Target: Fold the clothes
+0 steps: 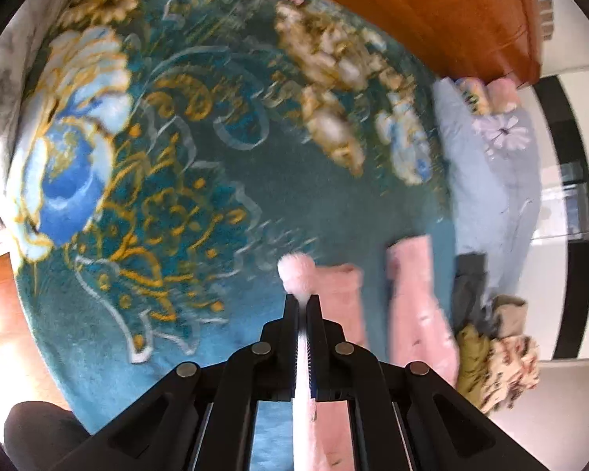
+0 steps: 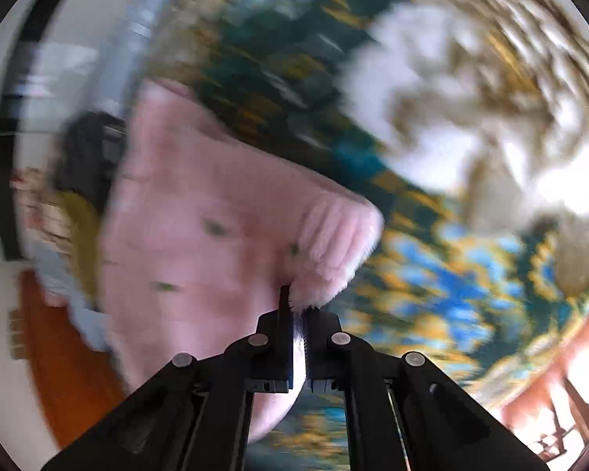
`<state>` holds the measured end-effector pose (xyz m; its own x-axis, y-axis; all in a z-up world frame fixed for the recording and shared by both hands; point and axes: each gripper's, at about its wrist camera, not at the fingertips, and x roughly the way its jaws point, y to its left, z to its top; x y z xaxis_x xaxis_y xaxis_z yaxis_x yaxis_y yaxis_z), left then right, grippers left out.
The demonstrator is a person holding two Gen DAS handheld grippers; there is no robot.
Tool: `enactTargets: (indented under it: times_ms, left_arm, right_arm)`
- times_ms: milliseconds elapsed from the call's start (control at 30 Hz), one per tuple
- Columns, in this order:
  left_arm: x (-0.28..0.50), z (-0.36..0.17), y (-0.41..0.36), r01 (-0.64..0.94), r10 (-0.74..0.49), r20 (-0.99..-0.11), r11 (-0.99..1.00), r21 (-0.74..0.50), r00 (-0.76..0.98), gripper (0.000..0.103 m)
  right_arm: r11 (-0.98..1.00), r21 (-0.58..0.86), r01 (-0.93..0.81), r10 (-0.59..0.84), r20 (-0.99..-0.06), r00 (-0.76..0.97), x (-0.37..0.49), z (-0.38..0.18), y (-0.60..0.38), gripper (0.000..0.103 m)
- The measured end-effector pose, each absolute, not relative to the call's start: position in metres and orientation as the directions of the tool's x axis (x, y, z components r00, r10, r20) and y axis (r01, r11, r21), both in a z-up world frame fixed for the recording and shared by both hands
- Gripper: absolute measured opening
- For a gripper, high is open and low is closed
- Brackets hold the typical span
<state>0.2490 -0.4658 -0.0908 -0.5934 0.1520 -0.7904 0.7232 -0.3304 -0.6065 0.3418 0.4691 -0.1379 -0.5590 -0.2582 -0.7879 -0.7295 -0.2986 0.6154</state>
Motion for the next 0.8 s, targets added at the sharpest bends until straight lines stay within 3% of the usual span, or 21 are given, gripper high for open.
enactTargets:
  times_ms: [100,200,533,567,633,667,700,800]
  left_arm:
    - [0.245,-0.06,-0.467,0.675,0.139,-0.746,-0.343,-0.653,-0.651,0.001]
    - [0.253,-0.043,-0.472,0.694,0.077,-0.764,-0.369,-0.619,-0.64,0.0]
    - [0.24,-0.071,-0.449,0.762,0.083,-0.858,-0.424,-0.49,-0.506,0.002]
    - [0.245,-0.078,-0.445,0.768,0.083,-0.866,-0.426,-0.479,-0.494,0.005]
    - [0.256,-0.091,-0.437,0.78,0.082,-0.879,-0.428,-0.456,-0.469,0.025]
    - [0.261,-0.1,-0.434,0.79,0.079,-0.885,-0.42,-0.447,-0.459,0.043]
    - [0.266,-0.108,-0.432,0.8,0.076,-0.89,-0.411,-0.438,-0.449,0.048]
    - [0.273,-0.134,-0.429,0.824,0.097,-0.901,-0.373,-0.426,-0.422,0.046]
  right_arm:
    - [-0.306,0.713,-0.631,-0.212,-0.697,-0.685,0.333,-0.086,0.486,0.003]
    - [-0.361,0.728,-0.582,-0.16,-0.664,-0.73,0.34,-0.05,0.49,0.003]
    - [-0.41,0.658,-0.632,-0.192,-0.739,-0.646,0.301,-0.066,0.49,0.003]
    - [-0.412,0.648,-0.64,-0.192,-0.749,-0.634,0.299,-0.068,0.491,0.003]
    - [-0.414,0.629,-0.658,-0.19,-0.767,-0.613,0.294,-0.072,0.495,0.003]
    - [-0.411,0.621,-0.668,-0.188,-0.774,-0.604,0.292,-0.075,0.498,0.003]
    - [-0.409,0.613,-0.675,-0.186,-0.781,-0.596,0.291,-0.077,0.5,0.003]
    - [-0.4,0.592,-0.7,-0.184,-0.8,-0.571,0.287,-0.085,0.503,0.003]
